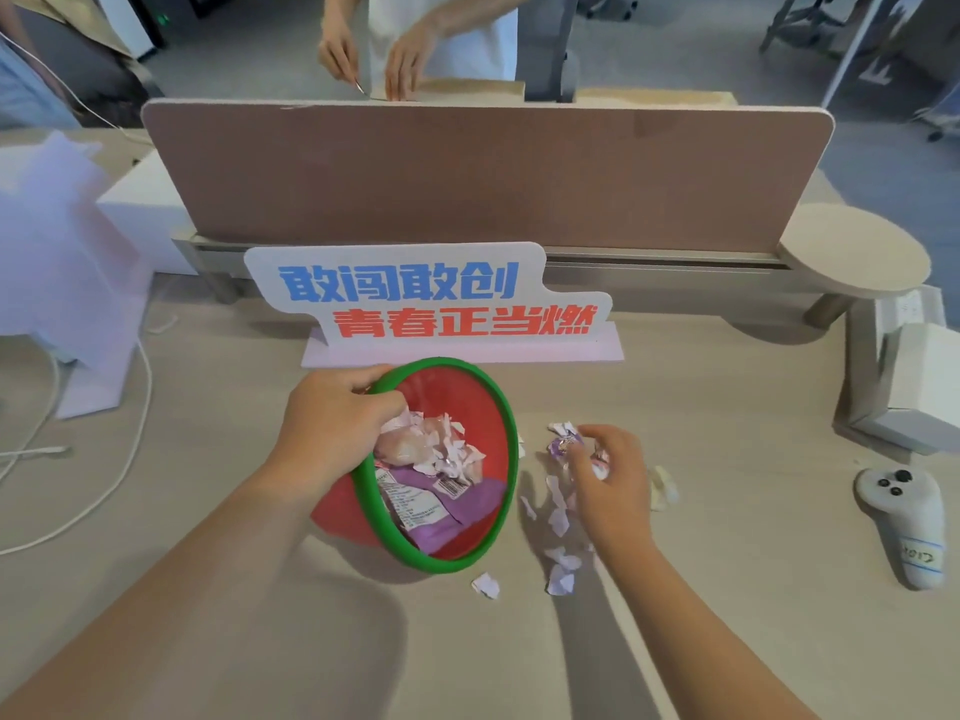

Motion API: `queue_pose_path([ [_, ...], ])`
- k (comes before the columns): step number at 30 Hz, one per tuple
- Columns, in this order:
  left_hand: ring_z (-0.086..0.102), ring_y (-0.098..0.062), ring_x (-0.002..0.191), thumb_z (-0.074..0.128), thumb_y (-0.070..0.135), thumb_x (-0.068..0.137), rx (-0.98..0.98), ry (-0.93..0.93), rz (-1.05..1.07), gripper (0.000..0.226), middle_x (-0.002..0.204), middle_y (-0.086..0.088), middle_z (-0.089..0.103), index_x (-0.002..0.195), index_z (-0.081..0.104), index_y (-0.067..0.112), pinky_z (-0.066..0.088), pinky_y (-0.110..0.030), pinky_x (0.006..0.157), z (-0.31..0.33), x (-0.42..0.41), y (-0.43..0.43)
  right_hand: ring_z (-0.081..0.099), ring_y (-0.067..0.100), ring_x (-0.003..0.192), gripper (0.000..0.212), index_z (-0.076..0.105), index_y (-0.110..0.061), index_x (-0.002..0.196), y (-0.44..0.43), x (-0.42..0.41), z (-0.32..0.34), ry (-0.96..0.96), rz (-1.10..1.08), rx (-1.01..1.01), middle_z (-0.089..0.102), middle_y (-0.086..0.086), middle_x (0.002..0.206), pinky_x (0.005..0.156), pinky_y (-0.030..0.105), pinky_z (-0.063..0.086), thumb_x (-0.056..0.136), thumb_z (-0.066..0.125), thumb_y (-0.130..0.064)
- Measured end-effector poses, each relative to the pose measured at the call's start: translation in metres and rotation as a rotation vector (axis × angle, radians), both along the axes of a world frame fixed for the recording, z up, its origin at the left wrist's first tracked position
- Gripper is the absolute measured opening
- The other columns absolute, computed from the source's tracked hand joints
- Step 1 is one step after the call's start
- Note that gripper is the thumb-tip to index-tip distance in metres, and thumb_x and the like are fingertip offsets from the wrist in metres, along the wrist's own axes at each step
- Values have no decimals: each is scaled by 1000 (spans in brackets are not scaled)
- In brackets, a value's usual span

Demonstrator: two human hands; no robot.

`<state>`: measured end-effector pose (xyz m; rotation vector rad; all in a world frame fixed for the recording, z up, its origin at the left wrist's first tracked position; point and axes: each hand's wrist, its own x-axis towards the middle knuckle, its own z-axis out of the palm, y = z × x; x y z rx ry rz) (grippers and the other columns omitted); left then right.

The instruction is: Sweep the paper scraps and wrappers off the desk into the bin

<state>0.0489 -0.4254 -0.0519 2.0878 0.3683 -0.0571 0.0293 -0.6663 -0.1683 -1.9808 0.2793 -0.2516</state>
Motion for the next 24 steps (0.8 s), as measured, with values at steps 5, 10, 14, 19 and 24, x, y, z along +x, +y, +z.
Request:
queue_pose_path([
  [5, 60, -13, 67, 64, 9, 70, 22, 0, 39, 42, 78, -5, 76, 62, 74, 49, 53, -35, 74, 4, 9, -6, 16, 30, 138, 64, 38, -31, 134, -61, 6, -51, 338, 22, -405, 20, 17, 149, 113, 44, 21, 78, 61, -51],
  [10, 54, -13, 66, 65, 8, 70, -10, 40, 77, 38, 68, 1, 67, 69, 76, 44, 48, -29, 69, 0, 19, -6, 4, 32, 138, 91, 18, -40, 138, -42, 16, -59, 357, 278, -693, 10, 4, 150, 111, 48, 15, 61, 43, -81],
  [14, 58, -18, 70, 64, 15, 66, -79, 51, 97, 29, 77, -19, 71, 80, 80, 35, 55, -43, 77, 0, 20, 0, 9, 36, 139, 88, 22, -37, 140, -12, 8, -73, 405, 404, -964, 18, 7, 153, 109, 51, 6, 66, 29, -84],
  [19, 54, -16, 68, 63, 16, 64, -109, 64, 133, 28, 69, 0, 62, 80, 80, 32, 47, -33, 70, -2, 19, 4, 55, 29, 76, 37, 60, -21, 94, -14, 18, -83, 68, 350, -880, 61, 3, 98, 70, 37, 46, 80, 44, -52],
  [24, 62, -15, 70, 64, 19, 63, -112, 44, 173, 29, 73, -3, 72, 76, 80, 38, 54, -49, 86, 3, 11, 4, 54, 28, 46, 20, 63, -16, 74, -17, 32, -76, -25, 492, -968, 59, 2, 61, 40, 29, 40, 82, 49, -29],
])
